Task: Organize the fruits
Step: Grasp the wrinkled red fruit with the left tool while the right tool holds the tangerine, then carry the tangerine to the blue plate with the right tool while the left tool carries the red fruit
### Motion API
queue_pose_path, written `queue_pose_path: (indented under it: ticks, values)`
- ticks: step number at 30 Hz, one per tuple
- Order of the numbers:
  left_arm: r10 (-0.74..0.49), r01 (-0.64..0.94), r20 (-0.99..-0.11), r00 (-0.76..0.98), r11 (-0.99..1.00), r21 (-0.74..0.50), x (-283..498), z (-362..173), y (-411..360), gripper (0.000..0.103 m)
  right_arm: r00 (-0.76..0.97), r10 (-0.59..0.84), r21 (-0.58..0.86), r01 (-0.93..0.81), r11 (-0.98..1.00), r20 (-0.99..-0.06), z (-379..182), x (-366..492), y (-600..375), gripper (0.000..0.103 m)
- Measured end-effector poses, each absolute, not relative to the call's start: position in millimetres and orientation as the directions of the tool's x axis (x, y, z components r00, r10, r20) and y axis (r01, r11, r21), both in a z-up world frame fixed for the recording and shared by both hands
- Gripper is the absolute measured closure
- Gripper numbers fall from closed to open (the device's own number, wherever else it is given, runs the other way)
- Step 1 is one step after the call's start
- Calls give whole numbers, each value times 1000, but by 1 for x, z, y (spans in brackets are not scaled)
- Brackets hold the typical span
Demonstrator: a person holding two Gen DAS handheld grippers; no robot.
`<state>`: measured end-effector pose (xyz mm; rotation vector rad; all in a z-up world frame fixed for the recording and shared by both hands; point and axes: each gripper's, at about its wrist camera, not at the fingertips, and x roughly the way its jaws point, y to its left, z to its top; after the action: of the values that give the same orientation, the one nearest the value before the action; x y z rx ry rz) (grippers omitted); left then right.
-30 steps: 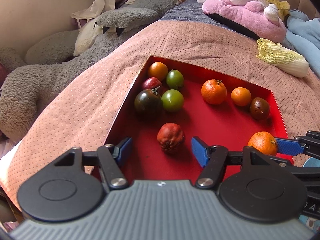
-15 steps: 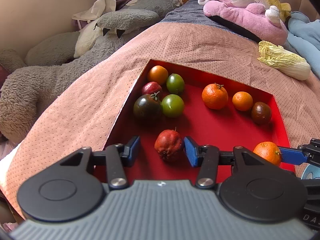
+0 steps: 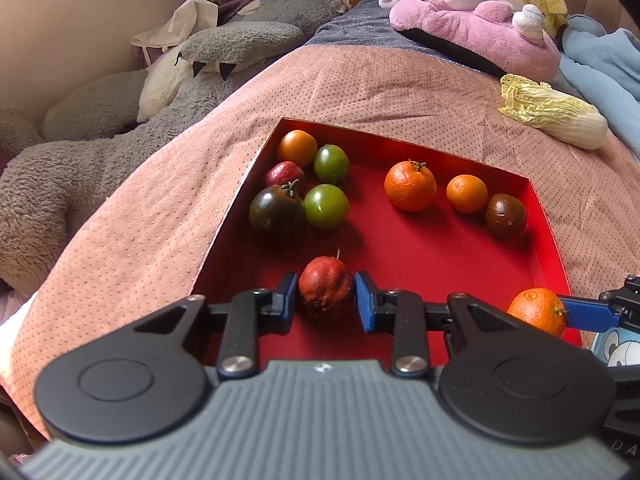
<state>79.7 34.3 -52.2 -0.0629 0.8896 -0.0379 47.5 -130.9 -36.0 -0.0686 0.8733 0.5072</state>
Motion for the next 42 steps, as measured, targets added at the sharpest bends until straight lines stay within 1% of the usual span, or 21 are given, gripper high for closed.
queue_pose_path:
  ticks: [28, 42]
  values:
    - [-34, -3, -745, 667, 999, -49, 52, -38, 26, 69, 526, 413, 121, -501, 857, -743, -17, 2, -136, 59]
    - [-21, -15, -715, 699, 999, -44, 32, -26, 17, 69, 524, 425, 122, -517, 847, -738, -14, -18, -142, 59]
